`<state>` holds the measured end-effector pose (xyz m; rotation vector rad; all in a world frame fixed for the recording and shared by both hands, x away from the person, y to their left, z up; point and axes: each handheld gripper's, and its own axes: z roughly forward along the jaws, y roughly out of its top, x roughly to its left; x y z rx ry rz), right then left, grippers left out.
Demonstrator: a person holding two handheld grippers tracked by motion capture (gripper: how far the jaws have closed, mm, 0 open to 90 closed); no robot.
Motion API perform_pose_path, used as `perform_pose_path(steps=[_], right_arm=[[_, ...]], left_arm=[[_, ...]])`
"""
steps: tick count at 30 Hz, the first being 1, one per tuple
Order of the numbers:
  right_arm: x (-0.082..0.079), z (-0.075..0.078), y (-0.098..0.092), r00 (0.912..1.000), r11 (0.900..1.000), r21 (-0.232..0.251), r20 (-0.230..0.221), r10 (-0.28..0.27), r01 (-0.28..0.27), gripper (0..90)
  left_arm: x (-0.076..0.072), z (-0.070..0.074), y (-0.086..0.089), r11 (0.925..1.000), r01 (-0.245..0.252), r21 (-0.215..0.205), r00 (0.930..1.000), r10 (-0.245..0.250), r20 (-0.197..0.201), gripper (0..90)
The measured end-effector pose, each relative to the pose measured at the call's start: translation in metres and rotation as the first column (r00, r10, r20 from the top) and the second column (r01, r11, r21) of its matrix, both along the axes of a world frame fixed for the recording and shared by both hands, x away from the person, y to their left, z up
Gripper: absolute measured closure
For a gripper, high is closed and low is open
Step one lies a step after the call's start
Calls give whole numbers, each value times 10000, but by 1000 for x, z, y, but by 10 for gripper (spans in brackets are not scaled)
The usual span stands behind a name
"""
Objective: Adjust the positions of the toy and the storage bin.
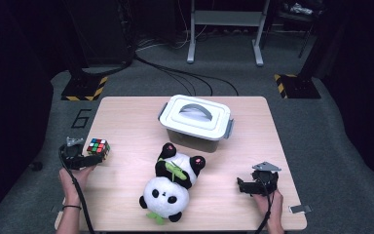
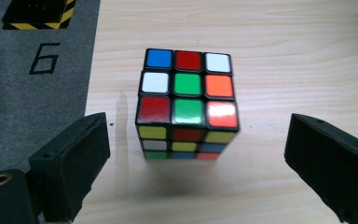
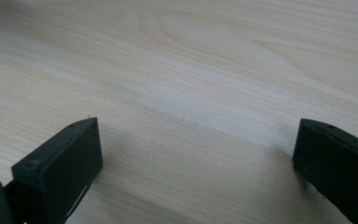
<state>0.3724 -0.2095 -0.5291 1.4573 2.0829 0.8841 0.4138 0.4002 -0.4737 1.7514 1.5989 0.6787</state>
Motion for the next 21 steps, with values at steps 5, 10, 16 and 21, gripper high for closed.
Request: perform_pose_path(steps=[5, 10, 16, 21], right_arm=[[0, 0, 0, 10000, 10000, 11, -2, 3, -3, 7], [0, 0, 0, 10000, 10000, 9, -2, 0, 0, 6], [0, 0, 0, 10000, 10000, 8, -3, -1, 1, 7], [0, 0, 0, 10000, 10000, 7, -1, -2, 2, 7]], left_arm=[[-19, 7, -8, 9997, 200, -106, 9998, -200, 16, 35], [-34, 12, -16, 9992, 406, -73, 9990, -404, 181, 17], [-50, 15, -35, 9953, 949, -210, 9953, -944, 203, 2], [-58, 17, -46, 9909, 1326, -212, 9909, -1320, 273, 2]])
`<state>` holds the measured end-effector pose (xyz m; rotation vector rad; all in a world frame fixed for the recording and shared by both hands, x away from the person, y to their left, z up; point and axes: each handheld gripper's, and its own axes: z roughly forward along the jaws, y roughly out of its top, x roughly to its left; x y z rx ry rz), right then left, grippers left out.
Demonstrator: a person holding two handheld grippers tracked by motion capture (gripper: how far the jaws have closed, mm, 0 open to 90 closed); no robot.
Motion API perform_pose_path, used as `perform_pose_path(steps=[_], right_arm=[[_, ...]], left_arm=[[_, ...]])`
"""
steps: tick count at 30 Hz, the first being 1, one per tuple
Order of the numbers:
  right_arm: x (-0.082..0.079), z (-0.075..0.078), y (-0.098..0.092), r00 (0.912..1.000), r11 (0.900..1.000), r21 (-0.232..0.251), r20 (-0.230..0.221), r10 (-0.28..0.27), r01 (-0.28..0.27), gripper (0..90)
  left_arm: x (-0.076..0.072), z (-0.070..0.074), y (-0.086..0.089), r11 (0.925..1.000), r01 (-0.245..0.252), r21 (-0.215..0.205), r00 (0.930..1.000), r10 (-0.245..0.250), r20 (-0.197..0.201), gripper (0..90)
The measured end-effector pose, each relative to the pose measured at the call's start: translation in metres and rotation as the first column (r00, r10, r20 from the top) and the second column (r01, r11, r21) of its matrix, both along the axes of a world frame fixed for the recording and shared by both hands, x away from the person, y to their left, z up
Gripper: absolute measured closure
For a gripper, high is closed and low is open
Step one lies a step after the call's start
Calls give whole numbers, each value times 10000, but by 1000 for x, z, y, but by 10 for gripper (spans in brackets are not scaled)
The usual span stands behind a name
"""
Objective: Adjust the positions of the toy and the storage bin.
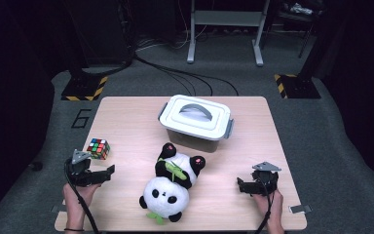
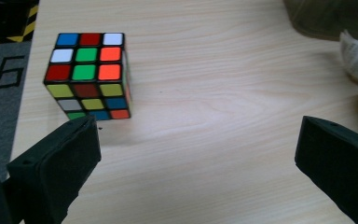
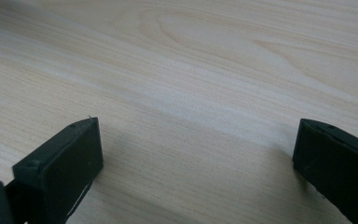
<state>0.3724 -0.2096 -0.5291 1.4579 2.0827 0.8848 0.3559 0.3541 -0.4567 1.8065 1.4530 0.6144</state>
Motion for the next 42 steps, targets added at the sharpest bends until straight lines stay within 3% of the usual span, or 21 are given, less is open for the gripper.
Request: perform_pose_path(steps=[9, 20, 27, 32, 38, 42], right_arm=[[0, 0, 0, 10000, 10000, 0, 2, -4, 4, 7], [0, 0, 0, 10000, 10000, -5, 6, -10, 10, 8], [0, 0, 0, 10000, 10000, -5, 5, -12, 12, 8], [0, 0, 0, 10000, 10000, -9, 9, -11, 11, 9], [0, 0, 0, 10000, 10000, -8, 10, -17, 17, 9], [0, 0, 0, 10000, 10000, -8, 11, -17, 17, 9]], left_arm=[[-14, -5, -24, 9973, 653, -343, 9978, -655, -32, 1], [-34, -13, -58, 9856, 1580, -603, 9872, -1590, -120, 1], [-44, -13, -72, 9792, 1862, -812, 9824, -1867, 5, 1], [-50, -12, -81, 9716, 2188, -896, 9755, -2198, -12, 0], [-56, -5, -88, 9642, 2425, -1071, 9701, -2414, 232, 1], [-61, -6, -94, 9519, 2733, -1388, 9617, -2736, 176, 1]])
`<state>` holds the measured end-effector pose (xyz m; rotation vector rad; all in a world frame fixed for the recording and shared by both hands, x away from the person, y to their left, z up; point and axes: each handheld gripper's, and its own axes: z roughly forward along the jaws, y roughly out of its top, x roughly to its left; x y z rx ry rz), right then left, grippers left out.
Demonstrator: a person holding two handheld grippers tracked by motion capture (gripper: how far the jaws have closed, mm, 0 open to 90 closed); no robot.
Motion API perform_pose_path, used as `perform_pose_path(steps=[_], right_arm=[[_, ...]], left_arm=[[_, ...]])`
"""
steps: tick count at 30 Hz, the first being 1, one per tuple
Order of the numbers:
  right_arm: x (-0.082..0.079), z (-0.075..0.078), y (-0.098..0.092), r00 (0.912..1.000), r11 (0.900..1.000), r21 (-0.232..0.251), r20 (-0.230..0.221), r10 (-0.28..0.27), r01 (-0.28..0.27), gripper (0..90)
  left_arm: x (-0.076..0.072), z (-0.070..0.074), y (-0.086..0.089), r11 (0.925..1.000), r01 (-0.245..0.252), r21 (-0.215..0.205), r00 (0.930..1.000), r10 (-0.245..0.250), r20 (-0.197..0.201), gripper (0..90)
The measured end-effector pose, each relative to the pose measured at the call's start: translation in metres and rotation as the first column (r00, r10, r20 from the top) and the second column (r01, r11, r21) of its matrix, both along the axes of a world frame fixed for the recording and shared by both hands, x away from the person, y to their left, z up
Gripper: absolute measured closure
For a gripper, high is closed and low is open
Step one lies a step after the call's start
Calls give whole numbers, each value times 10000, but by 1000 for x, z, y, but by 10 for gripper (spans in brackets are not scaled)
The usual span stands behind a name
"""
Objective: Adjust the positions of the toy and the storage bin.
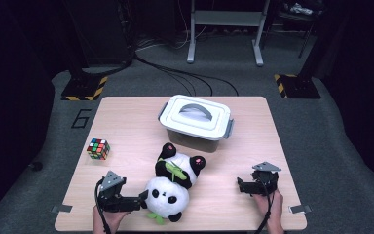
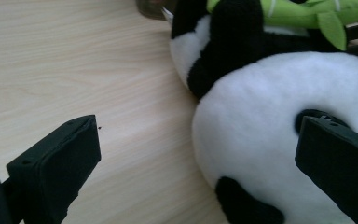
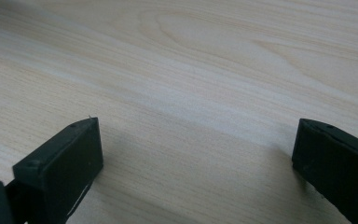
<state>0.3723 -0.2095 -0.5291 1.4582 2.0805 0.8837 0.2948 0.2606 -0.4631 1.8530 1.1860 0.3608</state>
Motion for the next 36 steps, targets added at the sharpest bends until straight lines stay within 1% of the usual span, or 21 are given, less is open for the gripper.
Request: perform_pose_path(steps=[3, 5, 7, 11, 12, 14, 15, 16, 17, 18, 19, 21, 22, 25, 26, 27, 28, 31, 32, 34, 36], right_arm=[[0, 0, 0, 10000, 10000, 0, 2, 2, -2, 9], [0, 0, 0, 10000, 10000, -1, 1, 2, -2, 9], [0, 0, 0, 10000, 10000, 0, 0, 1, -1, 9], [0, 0, 0, 10000, 10000, 0, 0, -1, 1, 9], [0, 0, 0, 10000, 10000, 2, 0, -2, 2, 9], [0, 0, 0, 10000, 10000, 9, 1, -1, 1, 10], [0, 0, 0, 10000, 10000, 8, 2, -1, 1, 11], [0, 0, 0, 10000, 10000, 8, 4, -1, 1, 11], [0, 0, 0, 10000, 10000, 11, 3, 0, 0, 11], [0, 0, 0, 10000, 10000, 14, 2, 0, 0, 12], [0, 0, 0, 10000, 10000, 19, 3, 2, -2, 12], [0, 0, 0, 10000, 10000, 22, 6, 2, -2, 12], [0, 0, 0, 10000, 10000, 21, 8, 4, -4, 12], [0, 0, 0, 10000, 10000, 31, 11, 2, -2, 14], [0, 0, 0, 10000, 10000, 35, 17, 0, 0, 14], [0, 0, 0, 10000, 10000, 32, 15, 0, 0, 15], [0, 0, 0, 10000, 10000, 31, 23, -6, 6, 15], [0, 0, 0, 10000, 10000, 35, 25, -26, 26, 17], [0, 0, -1, 10000, 10000, 34, 26, -25, 25, 16], [0, 0, 0, 10000, 10000, 36, 28, -26, 26, 16], [0, 0, 0, 10000, 10000, 35, 25, -24, 24, 16]], left_arm=[[-4, -4, -8, 9994, 328, -74, 9994, -329, -121, 1], [-6, -3, -12, 9992, 394, -56, 9992, -394, -21, 1], [-6, 0, -16, 9985, 534, -109, 9986, -534, 24, 1], [-6, 9, -29, 9957, 926, -17, 9954, -925, 238, 1], [-6, 11, -33, 9950, 996, 117, 9947, -998, 253, 1], [-5, 12, -43, 9931, 1157, 199, 9930, -1161, 232, 3], [-5, 12, -47, 9925, 1169, 346, 9926, -1180, 292, 8], [-5, 12, -51, 9915, 1244, 389, 9918, -1254, 258, 13], [-4, 11, -54, 9903, 1269, 566, 9914, -1284, 236, 28], [-3, 9, -58, 9900, 1253, 645, 9917, -1268, 197, 56], [-3, 7, -60, 9897, 1290, 620, 9915, -1298, 92, 64], [-4, 6, -63, 9875, 1294, 900, 9912, -1313, 157, 56], [-4, 5, -63, 9884, 1261, 841, 9917, -1278, 153, 68], [-5, 1, -62, 9895, 1185, 829, 9928, -1197, 98, 147], [-6, 0, -61, 9891, 1198, 858, 9926, -1209, 72, 178], [-7, -1, -59, 9876, 1250, 946, 9918, -1269, 147, 226], [-7, -2, -58, 9871, 1308, 925, 9910, -1329, 161, 278], [-7, -4, -53, 9867, 1443, 747, 9892, -1459, 167, 388], [-7, -4, -52, 9861, 1483, 755, 9885, -1501, 181, 418], [-7, -3, -51, 9820, 1700, 823, 9849, -1721, 188, 461], [-6, -2, -50, 9803, 1789, 839, 9832, -1812, 215, 489]])
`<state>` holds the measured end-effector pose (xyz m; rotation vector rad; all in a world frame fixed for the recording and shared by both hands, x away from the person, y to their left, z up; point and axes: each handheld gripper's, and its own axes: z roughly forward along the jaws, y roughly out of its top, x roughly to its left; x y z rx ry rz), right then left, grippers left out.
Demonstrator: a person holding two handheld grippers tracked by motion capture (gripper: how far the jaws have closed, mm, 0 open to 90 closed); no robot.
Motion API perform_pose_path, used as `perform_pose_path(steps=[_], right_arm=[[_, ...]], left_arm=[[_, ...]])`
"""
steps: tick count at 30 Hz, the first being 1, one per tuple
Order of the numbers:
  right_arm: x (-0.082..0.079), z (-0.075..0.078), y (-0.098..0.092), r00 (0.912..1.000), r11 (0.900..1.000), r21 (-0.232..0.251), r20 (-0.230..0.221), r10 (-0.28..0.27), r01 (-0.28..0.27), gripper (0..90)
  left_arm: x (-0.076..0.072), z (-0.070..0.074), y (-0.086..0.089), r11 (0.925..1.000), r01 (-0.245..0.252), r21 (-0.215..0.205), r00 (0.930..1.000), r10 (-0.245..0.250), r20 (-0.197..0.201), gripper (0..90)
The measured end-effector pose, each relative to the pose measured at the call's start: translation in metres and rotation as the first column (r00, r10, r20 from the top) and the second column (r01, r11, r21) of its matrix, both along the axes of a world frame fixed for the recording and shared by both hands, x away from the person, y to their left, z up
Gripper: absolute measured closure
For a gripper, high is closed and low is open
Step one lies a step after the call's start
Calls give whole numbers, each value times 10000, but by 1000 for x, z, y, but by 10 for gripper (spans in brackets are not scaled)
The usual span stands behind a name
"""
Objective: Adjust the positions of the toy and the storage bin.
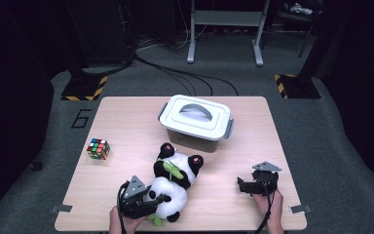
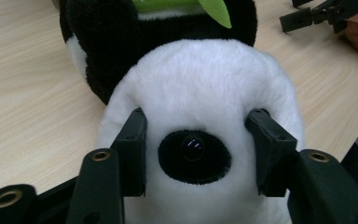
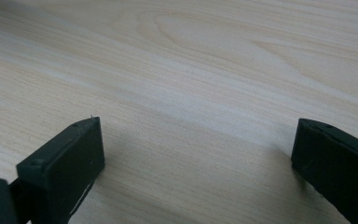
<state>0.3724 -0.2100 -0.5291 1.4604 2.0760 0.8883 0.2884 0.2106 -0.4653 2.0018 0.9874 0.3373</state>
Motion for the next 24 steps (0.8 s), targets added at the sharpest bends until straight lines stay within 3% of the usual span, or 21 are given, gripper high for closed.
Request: perform_pose_path(steps=[6, 13, 18, 21, 24], right_arm=[[0, 0, 0, 10000, 10000, 0, 9, -7, 7, 18], [0, 0, 0, 10000, 10000, -2, 13, -4, 4, 18], [0, 0, 0, 10000, 10000, -4, 16, -14, 14, 19], [0, 0, 0, 10000, 10000, 7, 21, -5, 5, 20], [0, 0, 0, 10000, 10000, 3, 18, -9, 9, 20]], left_arm=[[6, 5, 9, 9970, 772, 97, 9968, -770, -193, 521], [23, 12, 41, 9814, 1917, 74, 9783, -1905, -818, 513], [32, 16, 67, 9788, 2033, 238, 9744, -1999, -1026, 498], [35, 16, 79, 9829, 1839, 134, 9759, -1809, -1220, 450], [31, 17, 78, 9917, 1288, 39, 9853, -1275, -1140, 318]])
